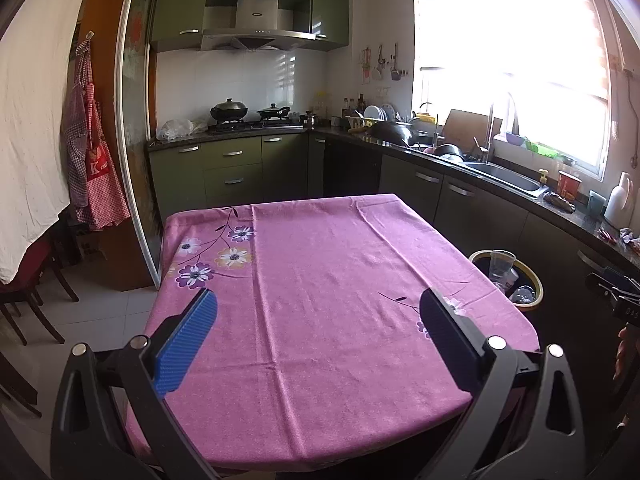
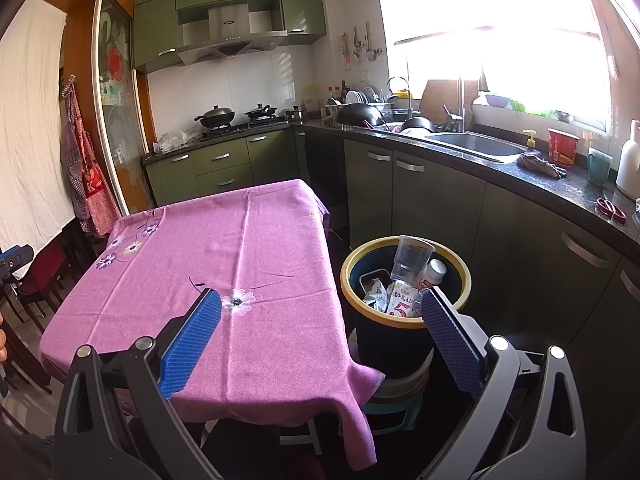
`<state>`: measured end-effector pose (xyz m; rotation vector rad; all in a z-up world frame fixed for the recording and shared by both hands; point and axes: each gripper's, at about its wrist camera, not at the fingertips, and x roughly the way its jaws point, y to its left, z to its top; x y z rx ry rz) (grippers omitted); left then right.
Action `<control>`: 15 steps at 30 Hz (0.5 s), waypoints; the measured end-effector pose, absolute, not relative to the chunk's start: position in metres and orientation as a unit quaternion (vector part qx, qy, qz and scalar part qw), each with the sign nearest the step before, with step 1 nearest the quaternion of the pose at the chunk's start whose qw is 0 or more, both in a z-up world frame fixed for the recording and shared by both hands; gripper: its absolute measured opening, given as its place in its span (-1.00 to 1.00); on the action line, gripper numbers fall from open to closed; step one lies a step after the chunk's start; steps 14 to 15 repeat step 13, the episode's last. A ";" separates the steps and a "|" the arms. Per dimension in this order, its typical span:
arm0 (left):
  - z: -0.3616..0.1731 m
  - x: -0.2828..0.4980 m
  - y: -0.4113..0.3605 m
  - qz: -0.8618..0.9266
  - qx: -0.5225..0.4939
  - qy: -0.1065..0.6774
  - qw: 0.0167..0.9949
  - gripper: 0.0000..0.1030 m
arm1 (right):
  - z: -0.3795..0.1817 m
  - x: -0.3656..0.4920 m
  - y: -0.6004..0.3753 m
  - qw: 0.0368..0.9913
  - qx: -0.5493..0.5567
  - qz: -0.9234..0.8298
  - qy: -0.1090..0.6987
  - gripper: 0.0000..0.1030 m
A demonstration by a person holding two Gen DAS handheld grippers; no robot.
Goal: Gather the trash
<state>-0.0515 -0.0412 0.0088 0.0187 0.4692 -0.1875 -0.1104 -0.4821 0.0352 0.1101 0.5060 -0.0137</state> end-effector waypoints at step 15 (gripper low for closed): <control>0.000 -0.030 -0.033 -0.078 -0.013 0.263 0.962 0.88 | 0.030 -0.106 -0.478 0.965 0.053 -0.007 0.256 0.91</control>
